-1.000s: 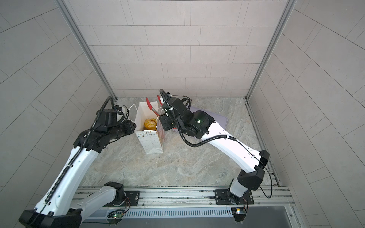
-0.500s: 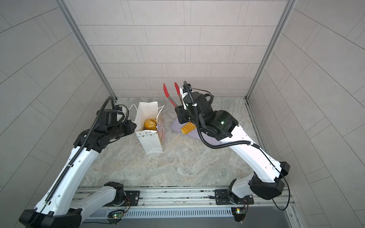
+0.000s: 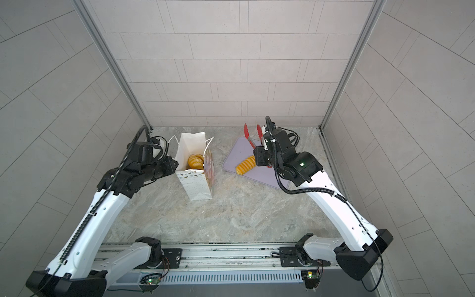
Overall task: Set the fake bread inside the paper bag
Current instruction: 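Move the empty tongs back over the tray with the right gripper, then lower the open tongs around the spiral bread on the tray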
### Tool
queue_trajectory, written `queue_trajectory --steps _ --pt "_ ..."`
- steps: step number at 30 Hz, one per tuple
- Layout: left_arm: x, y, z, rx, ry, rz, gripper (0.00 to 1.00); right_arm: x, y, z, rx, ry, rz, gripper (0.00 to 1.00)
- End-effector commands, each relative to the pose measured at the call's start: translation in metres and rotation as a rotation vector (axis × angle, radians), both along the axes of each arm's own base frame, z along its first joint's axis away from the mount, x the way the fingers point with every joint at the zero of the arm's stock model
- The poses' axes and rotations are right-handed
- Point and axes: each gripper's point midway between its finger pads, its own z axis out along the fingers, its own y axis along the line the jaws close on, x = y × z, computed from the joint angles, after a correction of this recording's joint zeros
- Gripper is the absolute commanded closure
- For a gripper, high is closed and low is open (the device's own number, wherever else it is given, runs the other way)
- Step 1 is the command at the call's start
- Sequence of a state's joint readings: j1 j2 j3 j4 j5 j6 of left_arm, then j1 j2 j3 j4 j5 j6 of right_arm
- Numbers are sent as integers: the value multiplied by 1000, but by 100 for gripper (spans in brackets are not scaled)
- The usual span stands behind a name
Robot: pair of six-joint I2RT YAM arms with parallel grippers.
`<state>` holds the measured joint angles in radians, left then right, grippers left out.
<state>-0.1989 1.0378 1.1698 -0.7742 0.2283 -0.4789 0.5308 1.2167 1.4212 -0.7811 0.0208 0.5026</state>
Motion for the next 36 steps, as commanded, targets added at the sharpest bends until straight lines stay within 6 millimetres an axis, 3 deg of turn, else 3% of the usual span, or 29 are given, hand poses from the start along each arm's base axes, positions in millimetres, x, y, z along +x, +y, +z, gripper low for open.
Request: queue_trajectory --steps 1,12,19,28,36 --pt "2 -3 5 -2 -15 -13 85 1 -2 0 105 -10 -11 51" --pt "1 -2 1 1 -9 -10 85 1 -16 -84 162 147 -80 49" --pt "0 -1 -1 4 -7 -10 85 0 -7 -130 238 237 -86 48" --pt "0 -1 -4 8 -1 -11 85 2 -1 -163 265 306 -102 47" --pt "0 0 -4 15 -2 -10 85 10 6 -176 276 342 -106 47"
